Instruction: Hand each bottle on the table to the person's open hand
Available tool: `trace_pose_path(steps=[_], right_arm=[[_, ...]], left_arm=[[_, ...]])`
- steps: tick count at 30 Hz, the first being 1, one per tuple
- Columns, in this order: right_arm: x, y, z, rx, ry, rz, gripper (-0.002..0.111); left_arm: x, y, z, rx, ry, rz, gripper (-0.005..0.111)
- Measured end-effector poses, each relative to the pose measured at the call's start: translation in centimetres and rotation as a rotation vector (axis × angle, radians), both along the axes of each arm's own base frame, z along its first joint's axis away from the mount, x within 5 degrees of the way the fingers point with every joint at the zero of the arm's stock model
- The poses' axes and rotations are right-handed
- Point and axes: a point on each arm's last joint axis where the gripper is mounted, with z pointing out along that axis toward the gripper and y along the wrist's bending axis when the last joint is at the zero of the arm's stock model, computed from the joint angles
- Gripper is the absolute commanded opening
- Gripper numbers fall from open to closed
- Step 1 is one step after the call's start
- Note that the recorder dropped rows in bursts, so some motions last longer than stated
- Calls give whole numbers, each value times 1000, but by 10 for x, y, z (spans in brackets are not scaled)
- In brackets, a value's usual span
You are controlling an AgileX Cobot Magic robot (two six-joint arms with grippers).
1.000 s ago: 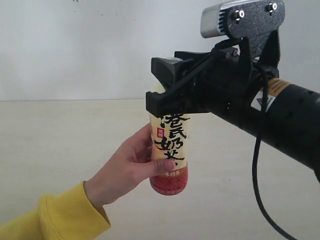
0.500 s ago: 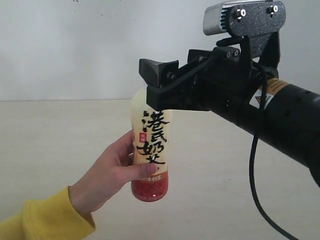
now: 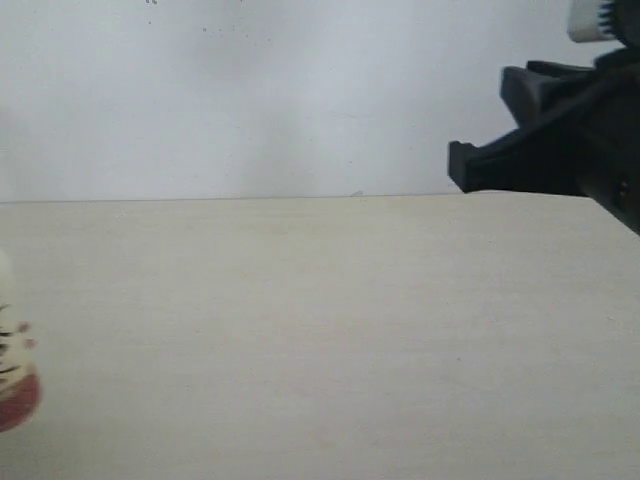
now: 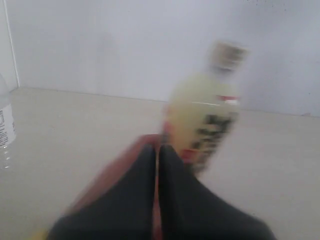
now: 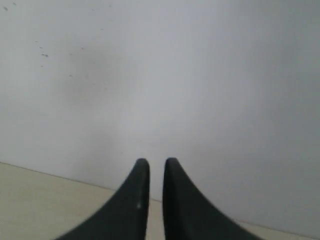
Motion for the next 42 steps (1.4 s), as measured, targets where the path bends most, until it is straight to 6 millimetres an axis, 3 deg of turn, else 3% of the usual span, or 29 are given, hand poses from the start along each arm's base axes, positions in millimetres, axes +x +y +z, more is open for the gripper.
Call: trace_pose_path(steps=[5, 12, 19, 42], right_arm=[[-18, -21, -6, 16, -10, -25, 0], [-28, -33, -13, 41, 29, -41, 0], [-42, -41, -2, 102, 14, 5, 0], [-45, -43, 2, 155, 17, 21, 0]], left_arm=[[0, 0, 0, 0, 0, 0, 4], [0, 0, 0, 0, 0, 0, 4], [0, 0, 0, 0, 0, 0, 4], [0, 0, 0, 0, 0, 0, 4]])
